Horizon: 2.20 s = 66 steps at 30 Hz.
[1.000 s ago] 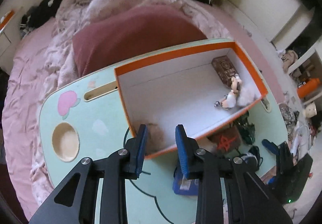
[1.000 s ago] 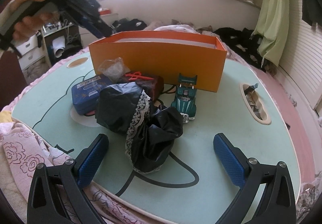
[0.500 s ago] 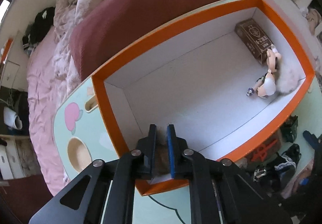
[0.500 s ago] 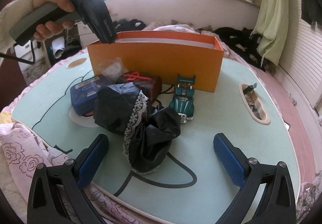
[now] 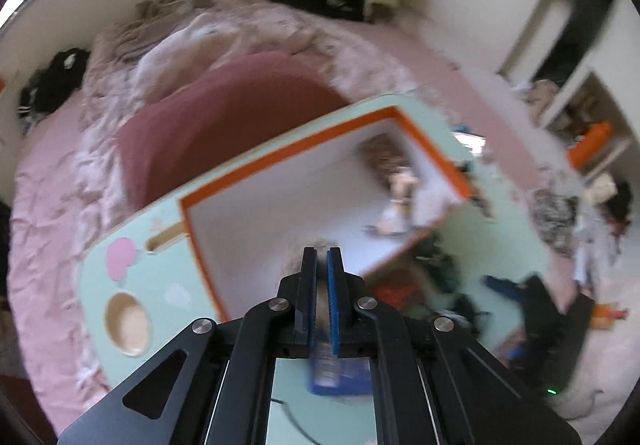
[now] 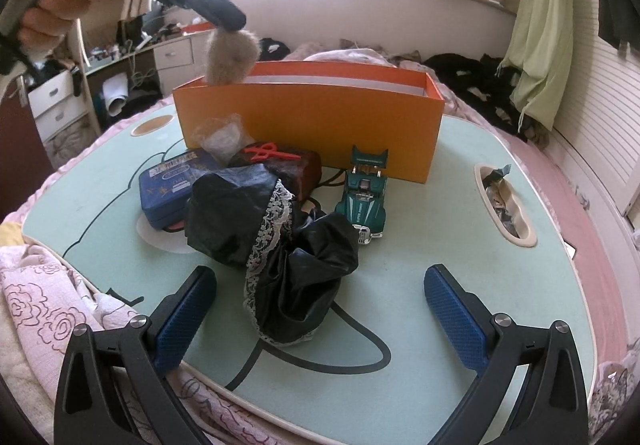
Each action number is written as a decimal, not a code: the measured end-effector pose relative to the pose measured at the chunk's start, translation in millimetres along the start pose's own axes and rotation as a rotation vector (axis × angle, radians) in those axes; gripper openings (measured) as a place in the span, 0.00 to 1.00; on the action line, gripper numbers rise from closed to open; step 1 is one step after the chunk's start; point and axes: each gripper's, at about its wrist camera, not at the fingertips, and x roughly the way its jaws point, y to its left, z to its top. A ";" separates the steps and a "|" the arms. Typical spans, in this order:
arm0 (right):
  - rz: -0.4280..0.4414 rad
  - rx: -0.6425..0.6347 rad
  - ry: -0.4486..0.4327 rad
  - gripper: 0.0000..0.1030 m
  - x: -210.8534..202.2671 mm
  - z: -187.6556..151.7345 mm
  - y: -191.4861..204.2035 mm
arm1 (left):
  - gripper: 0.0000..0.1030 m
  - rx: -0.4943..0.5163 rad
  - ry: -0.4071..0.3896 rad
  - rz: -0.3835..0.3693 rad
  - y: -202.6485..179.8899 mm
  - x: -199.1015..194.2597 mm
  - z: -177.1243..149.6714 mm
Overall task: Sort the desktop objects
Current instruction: 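Reach the left tool into the box and grasp the grey fluffy pom-pom, then lift the grey pom-pom out and place it behind the blue tin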
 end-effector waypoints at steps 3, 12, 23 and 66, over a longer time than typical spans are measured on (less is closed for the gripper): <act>0.000 0.000 0.000 1.00 -0.2 0.2 0.2 | 0.12 -0.005 -0.028 -0.070 -10.7 4.4 -8.5; -0.004 0.016 0.004 1.00 0.2 -0.7 0.1 | 0.47 -0.026 -0.164 -0.028 -3.9 -7.2 -60.6; -0.006 0.023 0.001 1.00 0.8 -0.9 -1.0 | 0.75 -0.173 0.190 0.006 8.4 101.0 26.7; -0.010 0.026 0.000 1.00 1.2 0.3 -1.7 | 0.67 -0.054 -0.201 0.068 -10.6 37.8 -172.6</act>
